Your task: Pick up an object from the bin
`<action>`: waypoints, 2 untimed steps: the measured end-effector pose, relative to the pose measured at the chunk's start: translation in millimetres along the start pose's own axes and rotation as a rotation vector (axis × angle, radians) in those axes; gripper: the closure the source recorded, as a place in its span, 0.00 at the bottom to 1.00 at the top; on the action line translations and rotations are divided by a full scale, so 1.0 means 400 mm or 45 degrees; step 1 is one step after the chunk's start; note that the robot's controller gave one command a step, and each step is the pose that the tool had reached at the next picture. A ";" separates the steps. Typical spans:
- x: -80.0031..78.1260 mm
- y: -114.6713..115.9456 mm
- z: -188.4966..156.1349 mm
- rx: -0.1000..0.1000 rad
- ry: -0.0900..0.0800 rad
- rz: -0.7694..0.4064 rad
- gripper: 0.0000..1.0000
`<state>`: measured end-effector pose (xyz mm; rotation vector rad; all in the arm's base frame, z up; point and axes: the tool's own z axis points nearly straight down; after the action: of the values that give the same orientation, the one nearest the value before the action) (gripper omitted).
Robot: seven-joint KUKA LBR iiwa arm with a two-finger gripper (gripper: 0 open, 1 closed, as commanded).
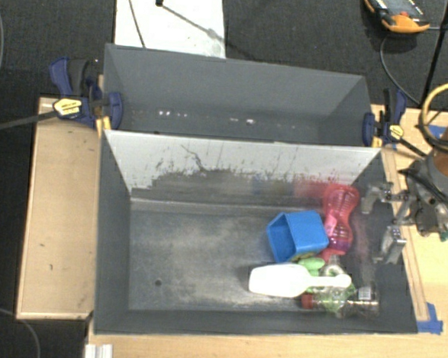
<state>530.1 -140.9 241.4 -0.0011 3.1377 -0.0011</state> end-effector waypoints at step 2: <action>0.056 0.160 0.232 -0.001 0.003 0.214 0.00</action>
Offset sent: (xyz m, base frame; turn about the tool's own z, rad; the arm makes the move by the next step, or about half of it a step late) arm -0.0224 0.0716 -0.0814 0.1885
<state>508.0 -77.1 148.6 0.2624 3.1290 0.0004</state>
